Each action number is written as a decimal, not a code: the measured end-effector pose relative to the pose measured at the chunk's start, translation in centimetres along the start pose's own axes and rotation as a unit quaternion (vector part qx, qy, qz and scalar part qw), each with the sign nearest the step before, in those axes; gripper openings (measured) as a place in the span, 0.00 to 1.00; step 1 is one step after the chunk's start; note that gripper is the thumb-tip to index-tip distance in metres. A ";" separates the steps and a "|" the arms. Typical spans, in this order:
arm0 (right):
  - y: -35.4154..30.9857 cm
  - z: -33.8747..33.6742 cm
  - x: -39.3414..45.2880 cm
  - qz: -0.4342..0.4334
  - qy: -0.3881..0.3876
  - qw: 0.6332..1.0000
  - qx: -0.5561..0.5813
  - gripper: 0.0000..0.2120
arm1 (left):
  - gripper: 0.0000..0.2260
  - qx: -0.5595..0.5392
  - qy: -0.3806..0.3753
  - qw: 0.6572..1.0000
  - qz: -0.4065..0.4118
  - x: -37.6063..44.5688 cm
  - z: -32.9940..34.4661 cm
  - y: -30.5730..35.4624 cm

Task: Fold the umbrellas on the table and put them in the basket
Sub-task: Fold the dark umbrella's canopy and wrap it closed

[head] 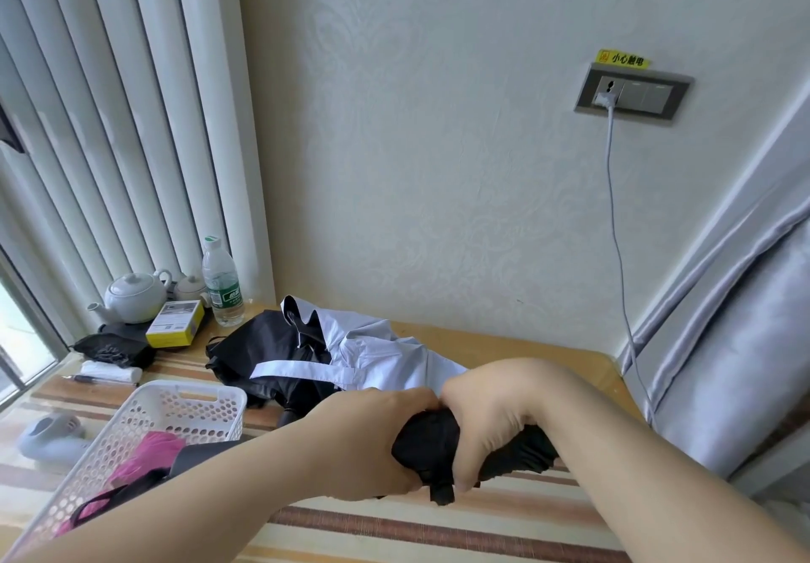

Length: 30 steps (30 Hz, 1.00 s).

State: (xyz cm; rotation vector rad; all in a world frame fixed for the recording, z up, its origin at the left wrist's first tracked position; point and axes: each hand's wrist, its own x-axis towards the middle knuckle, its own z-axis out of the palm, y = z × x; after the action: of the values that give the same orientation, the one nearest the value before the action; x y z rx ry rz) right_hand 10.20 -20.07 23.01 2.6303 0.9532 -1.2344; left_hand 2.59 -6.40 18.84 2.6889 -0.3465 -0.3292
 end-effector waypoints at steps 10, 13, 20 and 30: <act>3.2 5.6 -2.5 -0.193 0.623 0.755 0.067 0.11 | 0.16 -0.353 0.003 0.927 -0.127 0.1 -1.7 -4.1; 3.4 7.2 -1.7 -0.131 0.575 0.787 0.179 0.08 | 0.18 -0.468 0.022 0.869 -0.158 0.2 -2.5 -4.7; 1.2 7.1 1.3 -0.043 0.442 0.808 0.387 0.02 | 0.21 -0.659 0.067 0.732 -0.159 -0.6 -2.7 -4.3; -1.6 5.3 2.6 -0.098 0.356 0.660 0.654 0.06 | 0.16 -0.718 0.066 0.684 -0.113 -2.0 -1.5 -3.8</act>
State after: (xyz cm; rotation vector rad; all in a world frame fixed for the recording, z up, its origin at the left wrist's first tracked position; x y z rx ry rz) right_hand 7.05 -19.23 17.89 4.5185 0.2607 -1.0719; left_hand 1.80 -1.94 18.95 1.1365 0.2602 -0.2749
